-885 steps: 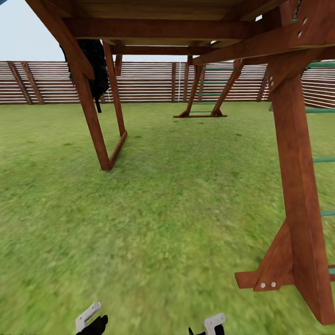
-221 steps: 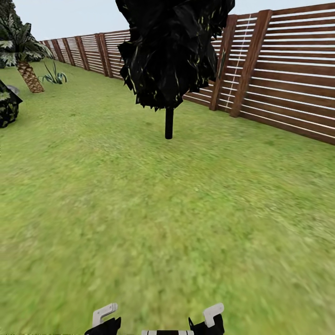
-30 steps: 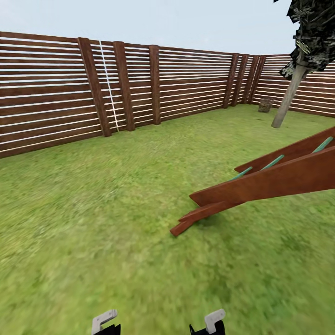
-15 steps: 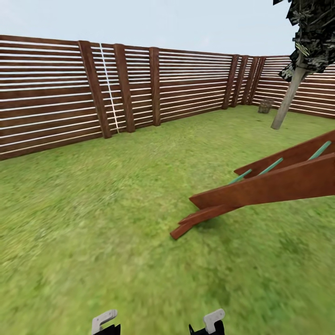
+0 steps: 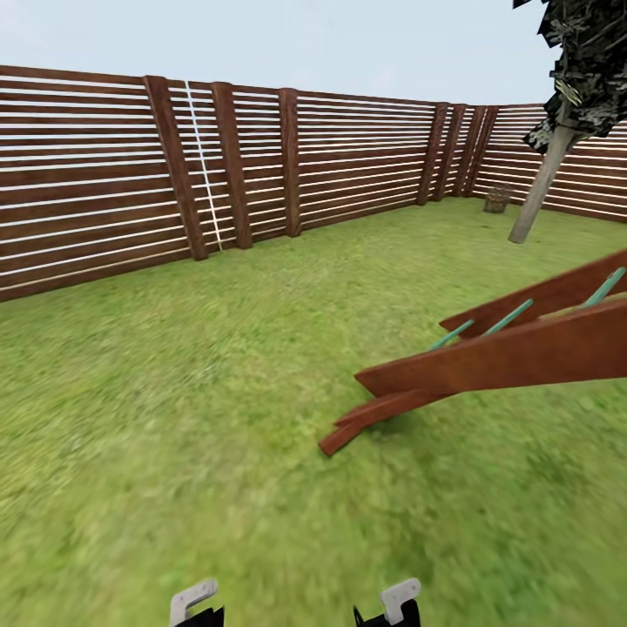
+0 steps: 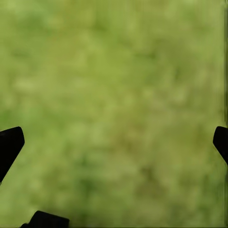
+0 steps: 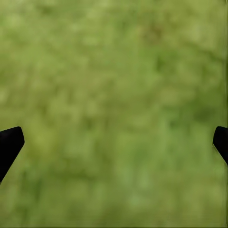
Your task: Take the three Easter eggs out of the wicker basket on the lawn in the garden, then place them on the lawn next to a single tree (choose any tree) so that all three eggs are next to the same tree and none are left in the basket.
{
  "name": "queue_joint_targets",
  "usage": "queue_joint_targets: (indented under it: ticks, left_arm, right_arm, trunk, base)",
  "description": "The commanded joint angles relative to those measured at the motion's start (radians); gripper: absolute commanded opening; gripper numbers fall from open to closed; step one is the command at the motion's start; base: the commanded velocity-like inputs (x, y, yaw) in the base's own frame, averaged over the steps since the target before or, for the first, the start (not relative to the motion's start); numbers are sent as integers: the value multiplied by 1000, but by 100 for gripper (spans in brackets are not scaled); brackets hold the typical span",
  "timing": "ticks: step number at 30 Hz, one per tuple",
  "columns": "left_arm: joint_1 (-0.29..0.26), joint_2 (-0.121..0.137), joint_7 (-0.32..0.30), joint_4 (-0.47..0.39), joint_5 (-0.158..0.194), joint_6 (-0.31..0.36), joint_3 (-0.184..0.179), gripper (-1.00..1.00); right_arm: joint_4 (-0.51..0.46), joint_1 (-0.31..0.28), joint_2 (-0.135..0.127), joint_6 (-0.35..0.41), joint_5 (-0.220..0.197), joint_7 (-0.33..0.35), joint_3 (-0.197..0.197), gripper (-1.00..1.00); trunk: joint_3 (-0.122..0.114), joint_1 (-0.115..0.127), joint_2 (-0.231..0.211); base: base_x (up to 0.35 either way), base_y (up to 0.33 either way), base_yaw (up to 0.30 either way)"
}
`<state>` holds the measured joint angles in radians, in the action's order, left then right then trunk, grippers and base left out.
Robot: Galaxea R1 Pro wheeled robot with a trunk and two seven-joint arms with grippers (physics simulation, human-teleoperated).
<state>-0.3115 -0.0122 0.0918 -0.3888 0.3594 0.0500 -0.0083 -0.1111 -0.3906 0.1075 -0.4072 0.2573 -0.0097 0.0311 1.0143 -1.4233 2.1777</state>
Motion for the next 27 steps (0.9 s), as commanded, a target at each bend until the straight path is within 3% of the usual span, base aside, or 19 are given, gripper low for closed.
queue_joint_targets:
  ticks: [1,11,17,27]
  left_arm:
    - [0,0,4,-2,6,5,-1,100]
    - [0,-1,4,-2,6,5,-1,100]
    - [0,-3,4,-2,6,5,-2,100]
    - [0,-3,4,-2,6,5,-2,100]
  right_arm:
    - [1,-1,0,-2,0,-1,3,100]
    - [2,-1,1,-2,0,-1,3,100]
    - [2,-1,1,-2,0,-1,3,100]
    - [1,-1,1,-2,0,-1,3,100]
  trunk:
    - [1,0,0]
    - [1,0,0]
    - [2,0,0]
    - [8,0,0]
  base:
    - [315,0,0]
    - [306,0,0]
    - [41,0,53]
    - [2,0,233]
